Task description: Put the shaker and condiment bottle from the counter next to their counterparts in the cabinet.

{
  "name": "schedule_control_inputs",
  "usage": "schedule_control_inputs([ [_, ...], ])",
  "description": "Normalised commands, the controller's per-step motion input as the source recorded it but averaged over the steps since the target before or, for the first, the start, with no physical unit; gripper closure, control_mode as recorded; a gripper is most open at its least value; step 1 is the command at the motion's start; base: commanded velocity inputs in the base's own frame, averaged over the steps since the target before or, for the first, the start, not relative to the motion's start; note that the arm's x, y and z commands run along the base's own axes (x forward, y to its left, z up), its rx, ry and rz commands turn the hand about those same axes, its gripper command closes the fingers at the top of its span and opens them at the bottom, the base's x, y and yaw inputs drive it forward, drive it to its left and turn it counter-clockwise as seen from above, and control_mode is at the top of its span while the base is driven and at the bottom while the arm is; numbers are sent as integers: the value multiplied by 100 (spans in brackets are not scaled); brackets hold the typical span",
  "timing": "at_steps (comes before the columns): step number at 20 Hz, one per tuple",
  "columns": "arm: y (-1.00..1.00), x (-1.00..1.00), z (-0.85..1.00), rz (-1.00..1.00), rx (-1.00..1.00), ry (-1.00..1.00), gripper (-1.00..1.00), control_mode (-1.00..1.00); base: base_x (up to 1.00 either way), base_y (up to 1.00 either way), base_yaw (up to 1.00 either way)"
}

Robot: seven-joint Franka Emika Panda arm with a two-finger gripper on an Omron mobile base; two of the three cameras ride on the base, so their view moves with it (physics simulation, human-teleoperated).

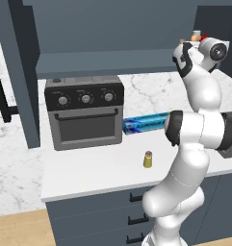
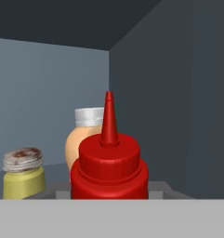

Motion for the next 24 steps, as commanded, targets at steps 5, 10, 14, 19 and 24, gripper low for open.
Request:
schedule_control_inputs([
  [5, 0, 0, 0, 0, 0, 0, -100, -100, 0, 0, 0],
  [10, 0, -9, 2, 0, 0, 0, -100, -100, 0, 0, 0],
  [14, 10, -37, 24, 0, 0, 0, -100, -100, 0, 0, 0],
  [19, 27, -80, 25, -3, 2, 0, -100, -100, 0, 0, 0],
  [24, 53, -100, 10, -3, 5, 12, -100, -100, 0, 0, 0],
])
